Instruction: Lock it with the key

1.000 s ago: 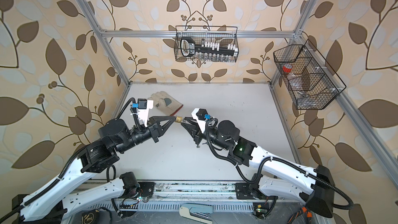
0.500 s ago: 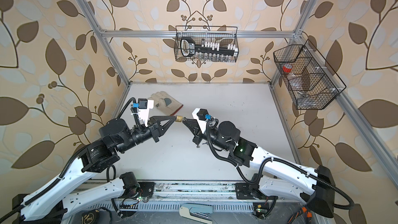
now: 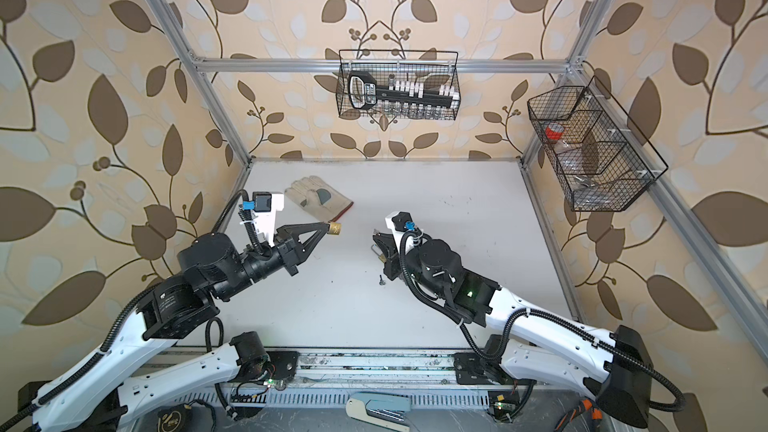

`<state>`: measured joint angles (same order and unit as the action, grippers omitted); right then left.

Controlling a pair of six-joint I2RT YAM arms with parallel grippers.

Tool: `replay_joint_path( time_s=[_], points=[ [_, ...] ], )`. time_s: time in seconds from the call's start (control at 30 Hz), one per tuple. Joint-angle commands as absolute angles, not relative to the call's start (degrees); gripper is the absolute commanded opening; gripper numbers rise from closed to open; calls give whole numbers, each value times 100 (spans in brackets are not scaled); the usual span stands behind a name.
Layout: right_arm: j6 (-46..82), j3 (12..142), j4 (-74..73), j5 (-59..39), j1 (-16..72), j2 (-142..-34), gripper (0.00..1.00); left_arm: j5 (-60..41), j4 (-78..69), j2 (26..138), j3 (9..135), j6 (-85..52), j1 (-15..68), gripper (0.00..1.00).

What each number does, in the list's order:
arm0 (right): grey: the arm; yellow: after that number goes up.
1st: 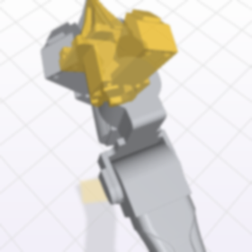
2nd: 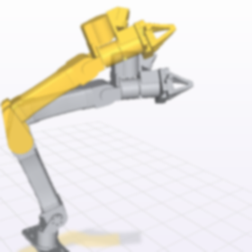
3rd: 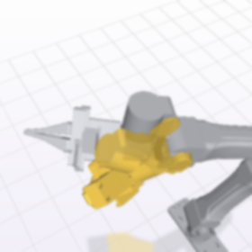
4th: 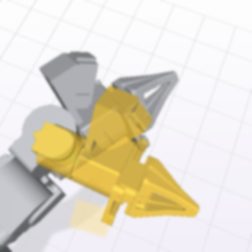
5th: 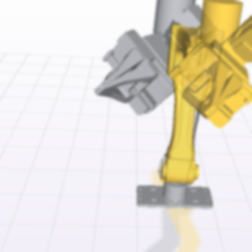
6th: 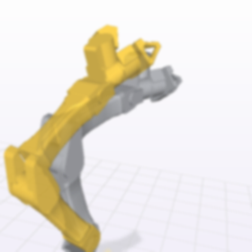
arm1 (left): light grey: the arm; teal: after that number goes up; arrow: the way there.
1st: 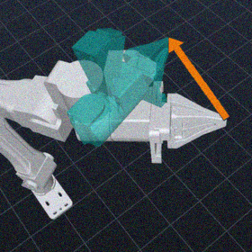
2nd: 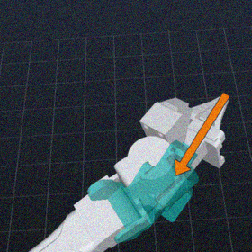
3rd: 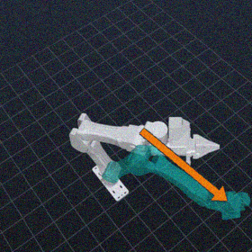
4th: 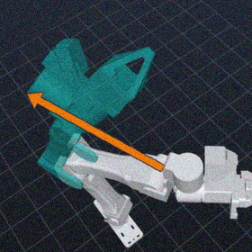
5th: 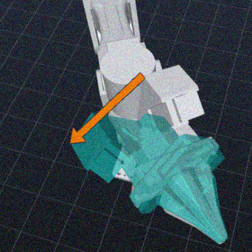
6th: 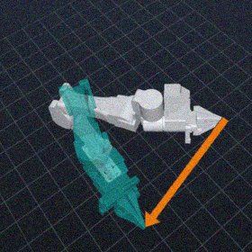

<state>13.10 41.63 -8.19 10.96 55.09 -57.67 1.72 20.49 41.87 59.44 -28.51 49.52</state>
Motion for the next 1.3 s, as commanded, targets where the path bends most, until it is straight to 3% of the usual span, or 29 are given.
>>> replay_joint_path(
  time_s=[0.0, 0.3, 0.47, 0.7, 1.0, 1.27],
  points=[
    [1675, 3960, -235, 1186, 5499, -6029, 0, 744, 2981, 4474, 6156, -2856, 4957, 0],
    [2541, 3556, 356, 1089, 5405, -6476, 0, 920, 3405, 4966, 5705, -3282, 4901, 0],
    [2543, 3683, 607, 748, 5255, -6841, 0, 658, 3454, 5063, 5491, -3542, 4255, 0],
    [2265, 4465, 810, 17, 5362, -8131, 0, -176, 3634, 5014, 5249, -3639, 3093, 0],
    [2120, 5317, 923, -812, 5484, -9545, 0, -297, 3744, 4829, 4983, -3762, 2847, 0],
    [2246, 5594, 1063, -63, 5437, -10030, 3, -133, 3840, 4770, 4992, -3832, 2839, 0]
  ],
)
